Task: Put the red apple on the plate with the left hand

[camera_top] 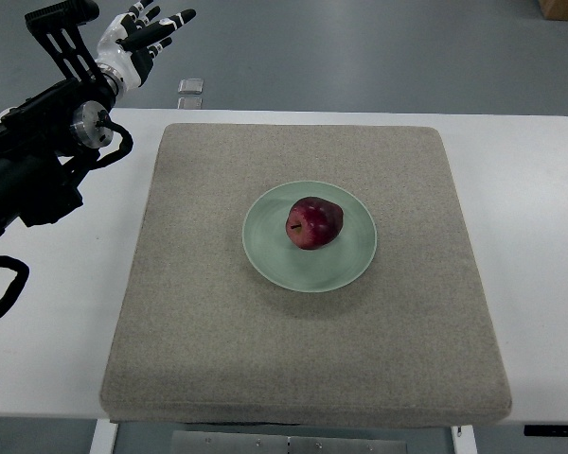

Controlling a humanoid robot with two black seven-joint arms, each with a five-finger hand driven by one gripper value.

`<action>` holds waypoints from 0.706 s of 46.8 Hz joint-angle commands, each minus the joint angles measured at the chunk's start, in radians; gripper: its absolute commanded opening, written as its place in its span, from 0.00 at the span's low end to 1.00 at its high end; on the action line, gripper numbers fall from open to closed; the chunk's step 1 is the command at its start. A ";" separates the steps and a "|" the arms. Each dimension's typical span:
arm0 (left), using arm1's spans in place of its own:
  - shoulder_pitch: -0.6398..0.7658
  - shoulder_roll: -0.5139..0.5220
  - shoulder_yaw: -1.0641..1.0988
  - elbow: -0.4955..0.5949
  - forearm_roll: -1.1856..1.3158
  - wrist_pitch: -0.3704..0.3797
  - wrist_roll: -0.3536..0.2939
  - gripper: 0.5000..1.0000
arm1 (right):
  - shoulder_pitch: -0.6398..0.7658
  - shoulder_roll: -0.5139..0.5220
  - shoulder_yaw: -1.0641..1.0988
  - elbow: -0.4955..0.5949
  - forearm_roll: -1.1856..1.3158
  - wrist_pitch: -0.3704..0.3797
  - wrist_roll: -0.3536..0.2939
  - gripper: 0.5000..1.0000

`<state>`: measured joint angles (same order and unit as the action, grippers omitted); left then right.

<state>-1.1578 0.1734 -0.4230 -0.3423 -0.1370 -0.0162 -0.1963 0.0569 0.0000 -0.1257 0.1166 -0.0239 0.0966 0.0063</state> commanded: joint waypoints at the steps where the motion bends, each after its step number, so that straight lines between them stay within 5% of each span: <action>1: 0.006 -0.012 -0.025 0.005 -0.015 -0.010 -0.002 0.98 | 0.000 0.000 0.000 0.000 0.001 0.000 0.000 0.93; 22: 0.096 -0.094 -0.187 0.083 -0.029 -0.272 -0.014 0.98 | 0.000 0.000 0.000 0.000 -0.001 0.000 0.000 0.93; 33: 0.110 -0.106 -0.227 0.105 -0.049 -0.289 -0.014 0.98 | 0.000 0.000 0.000 0.000 -0.001 0.000 0.000 0.93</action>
<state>-1.0563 0.0682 -0.6510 -0.2379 -0.1850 -0.3031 -0.2104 0.0568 0.0000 -0.1258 0.1166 -0.0239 0.0966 0.0062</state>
